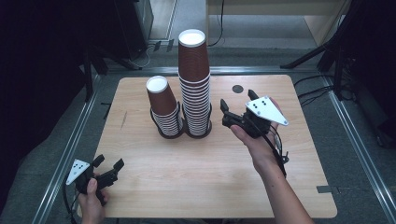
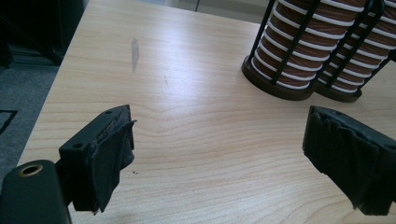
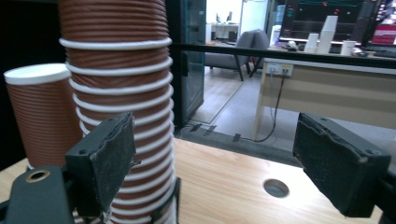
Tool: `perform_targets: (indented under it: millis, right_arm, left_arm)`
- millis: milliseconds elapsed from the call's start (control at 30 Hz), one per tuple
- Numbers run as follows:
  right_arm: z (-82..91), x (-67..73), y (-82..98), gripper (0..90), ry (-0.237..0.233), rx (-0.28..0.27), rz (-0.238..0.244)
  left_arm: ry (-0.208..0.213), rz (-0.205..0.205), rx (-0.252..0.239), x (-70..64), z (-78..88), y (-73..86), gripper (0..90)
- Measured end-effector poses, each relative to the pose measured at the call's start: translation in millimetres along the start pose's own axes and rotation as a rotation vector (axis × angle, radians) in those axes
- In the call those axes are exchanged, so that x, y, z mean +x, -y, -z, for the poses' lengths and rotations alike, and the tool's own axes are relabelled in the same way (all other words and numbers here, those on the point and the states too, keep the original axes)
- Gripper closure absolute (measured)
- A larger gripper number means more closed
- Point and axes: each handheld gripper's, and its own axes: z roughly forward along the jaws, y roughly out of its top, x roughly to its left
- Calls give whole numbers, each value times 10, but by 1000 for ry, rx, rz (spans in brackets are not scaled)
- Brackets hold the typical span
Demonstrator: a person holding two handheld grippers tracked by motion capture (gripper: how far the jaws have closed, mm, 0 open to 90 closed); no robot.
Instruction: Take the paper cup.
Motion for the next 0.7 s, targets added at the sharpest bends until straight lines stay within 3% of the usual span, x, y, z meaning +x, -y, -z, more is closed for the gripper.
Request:
perform_targets:
  millis: [567, 633, 700]
  right_arm:
    - [-363, 342, -191, 133, -64, 4, 5]
    - [-386, 375, -226, 122, -66, 3, 26]
    - [-413, 408, -273, 87, -91, 6, 14]
  left_arm:
    - [6, -14, 3, -15, -4, 2, 91]
    - [7, -14, 4, -12, -3, 2, 91]
    - [8, -13, 3, -10, -3, 2, 91]
